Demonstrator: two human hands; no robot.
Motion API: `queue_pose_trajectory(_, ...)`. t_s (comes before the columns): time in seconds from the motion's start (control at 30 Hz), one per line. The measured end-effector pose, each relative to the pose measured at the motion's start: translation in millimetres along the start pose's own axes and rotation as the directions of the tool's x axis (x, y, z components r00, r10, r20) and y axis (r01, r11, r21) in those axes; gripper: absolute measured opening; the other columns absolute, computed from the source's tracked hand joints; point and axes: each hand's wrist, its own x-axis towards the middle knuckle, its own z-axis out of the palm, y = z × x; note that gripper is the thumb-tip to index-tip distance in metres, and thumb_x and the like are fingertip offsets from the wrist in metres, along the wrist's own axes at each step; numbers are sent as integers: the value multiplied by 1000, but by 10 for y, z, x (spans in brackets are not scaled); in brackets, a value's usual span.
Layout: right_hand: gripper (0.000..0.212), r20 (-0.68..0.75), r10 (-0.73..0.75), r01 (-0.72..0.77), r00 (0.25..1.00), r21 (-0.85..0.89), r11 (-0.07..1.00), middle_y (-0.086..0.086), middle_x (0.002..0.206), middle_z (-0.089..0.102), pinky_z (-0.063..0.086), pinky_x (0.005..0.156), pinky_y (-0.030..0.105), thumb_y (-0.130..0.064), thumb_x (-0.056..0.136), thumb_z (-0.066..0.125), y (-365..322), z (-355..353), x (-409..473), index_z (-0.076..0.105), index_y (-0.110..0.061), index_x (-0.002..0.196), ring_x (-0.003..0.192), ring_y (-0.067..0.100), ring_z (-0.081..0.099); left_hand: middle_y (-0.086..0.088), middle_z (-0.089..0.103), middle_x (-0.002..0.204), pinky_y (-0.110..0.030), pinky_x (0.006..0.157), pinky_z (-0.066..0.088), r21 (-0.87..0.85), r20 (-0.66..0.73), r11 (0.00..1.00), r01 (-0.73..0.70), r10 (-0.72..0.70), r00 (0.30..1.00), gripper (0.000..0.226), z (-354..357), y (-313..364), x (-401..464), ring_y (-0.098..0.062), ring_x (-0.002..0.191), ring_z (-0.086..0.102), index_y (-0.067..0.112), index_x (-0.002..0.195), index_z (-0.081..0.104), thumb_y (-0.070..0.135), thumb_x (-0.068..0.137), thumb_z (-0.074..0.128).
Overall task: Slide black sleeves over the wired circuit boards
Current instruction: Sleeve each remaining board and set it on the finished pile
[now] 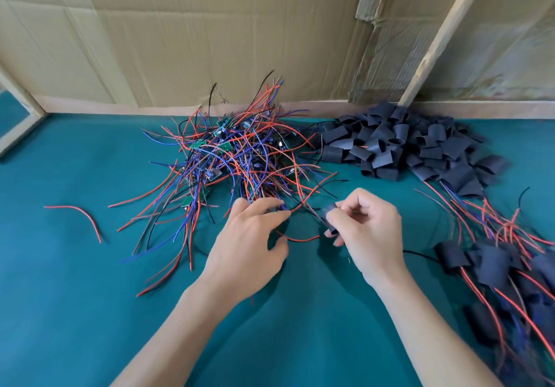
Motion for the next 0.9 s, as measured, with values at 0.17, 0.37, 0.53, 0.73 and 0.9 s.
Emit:
queue_pose_trajectory(0.17,18,-22,10,-9,1000,38,999,0,85,73,52,47,25,-16,71,74,-45,-15,20,62,-22,83,58,25,73,9,66,123,-19,97,37,-58,-188,988,-146,132,973,35,38,159,-36,-20,102,50,18,111,77,11,78,69)
queue_pose_trajectory(0.37,15,50,59,-65,997,151,986,-1,87,73,56,55,27,-16,75,70,-93,-22,-40,72,-27,85,64,27,75,11,70,103,-13,87,47,-253,-290,958,-132,55,955,22,33,201,-45,-2,91,64,15,95,79,-2,81,79)
queue_pose_trajectory(0.53,16,166,90,-141,982,326,935,4,85,71,56,62,27,-11,78,71,-176,-56,-41,76,-20,90,71,24,72,11,69,95,-15,79,54,-517,-240,849,-108,-23,970,31,30,250,-44,-9,88,69,17,90,76,-12,78,75)
queue_pose_trajectory(0.73,20,350,108,-282,931,498,820,10,98,72,58,66,30,-7,79,72,-209,-120,-35,76,-17,96,80,23,70,-1,72,99,-31,74,57,-853,127,504,136,-53,991,30,2,267,-55,-22,90,70,26,98,64,12,76,80)
queue_pose_trajectory(0.9,20,433,92,-346,897,555,757,8,100,73,59,73,29,-4,82,70,-242,-136,-25,76,-20,93,85,21,72,0,73,108,-31,58,57,-852,120,505,137,-66,991,25,-47,245,-30,-28,74,74,28,101,61,15,85,73)
